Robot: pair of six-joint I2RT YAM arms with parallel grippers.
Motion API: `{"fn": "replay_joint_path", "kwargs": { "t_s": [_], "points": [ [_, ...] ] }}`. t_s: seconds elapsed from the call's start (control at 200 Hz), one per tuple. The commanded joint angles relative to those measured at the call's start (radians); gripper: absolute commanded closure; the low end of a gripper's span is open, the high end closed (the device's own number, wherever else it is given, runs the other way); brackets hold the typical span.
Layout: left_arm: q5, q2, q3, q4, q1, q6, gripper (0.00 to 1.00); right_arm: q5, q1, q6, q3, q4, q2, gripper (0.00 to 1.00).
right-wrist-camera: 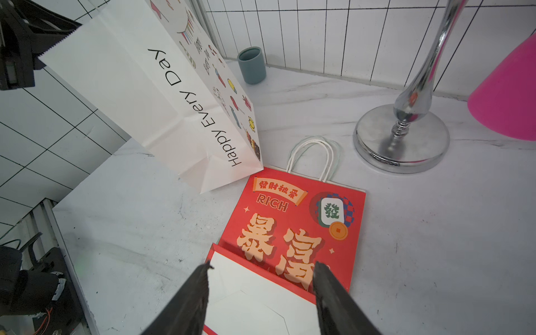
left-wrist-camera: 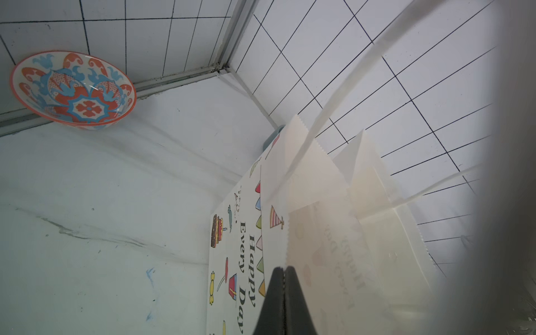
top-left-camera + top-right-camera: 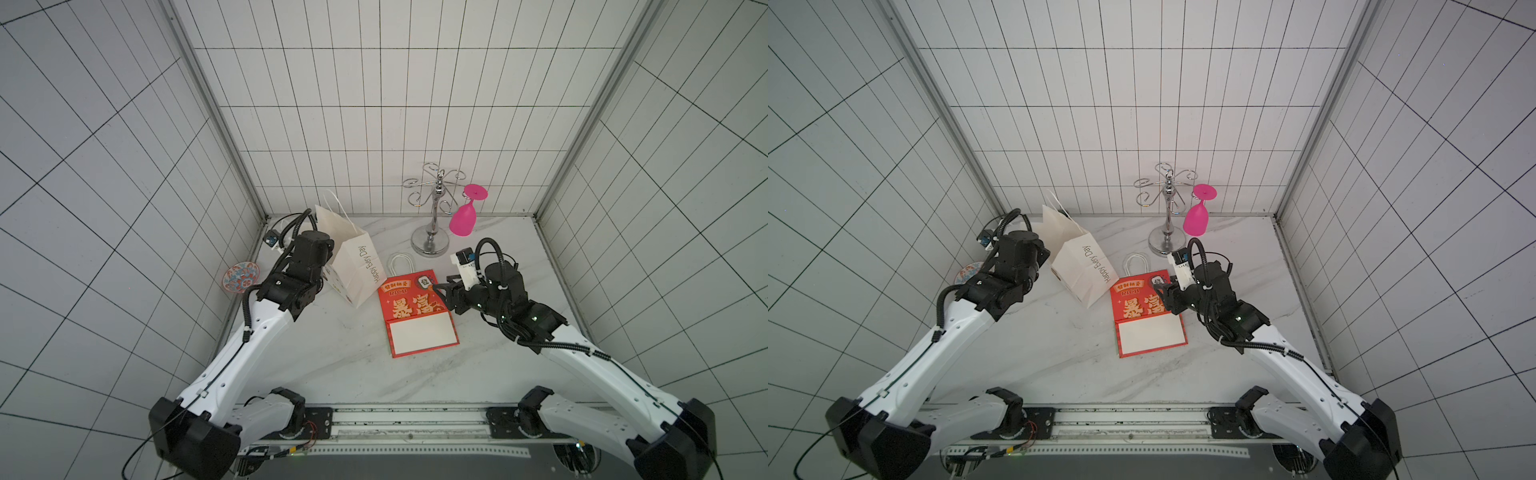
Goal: Put away the paper bag
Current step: Adjust the paper bag at the center of the board.
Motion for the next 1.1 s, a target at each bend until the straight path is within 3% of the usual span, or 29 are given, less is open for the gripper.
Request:
{"fn": "replay_joint_path", "kwargs": {
  "t_s": [0.0, 0.31, 0.45, 0.64, 0.86, 1.039, 1.094],
  "points": [
    [-0.190, -0.027, -0.023, -0.085, -0.066, -0.213, 1.00, -0.002, 0.015, -0.027, -0.049, 0.015, -0.016, 0.42],
    [-0.419, -0.045, 0.028, -0.253, -0.196, -0.325, 1.00, 0.000, 0.042, -0.031, -0.052, 0.025, -0.009, 0.42],
    [-0.454, -0.058, 0.022, -0.288, -0.258, -0.381, 1.00, -0.041, 0.075, -0.052, -0.063, 0.050, 0.002, 0.42],
    [-0.424, -0.031, -0.016, -0.323, -0.261, -0.443, 1.00, -0.021, 0.141, -0.087, -0.054, 0.057, 0.025, 0.41],
    [-0.429, -0.019, -0.052, -0.275, -0.260, -0.369, 0.59, -0.025, 0.189, -0.114, -0.062, 0.112, 0.053, 0.40],
    [-0.448, -0.039, -0.043, -0.144, -0.256, -0.107, 0.29, -0.016, 0.212, -0.112, -0.053, 0.143, 0.089, 0.40],
    [-0.438, -0.052, -0.032, -0.099, -0.255, -0.002, 0.04, -0.006, 0.220, -0.110, -0.049, 0.148, 0.096, 0.40]
  ]
}}
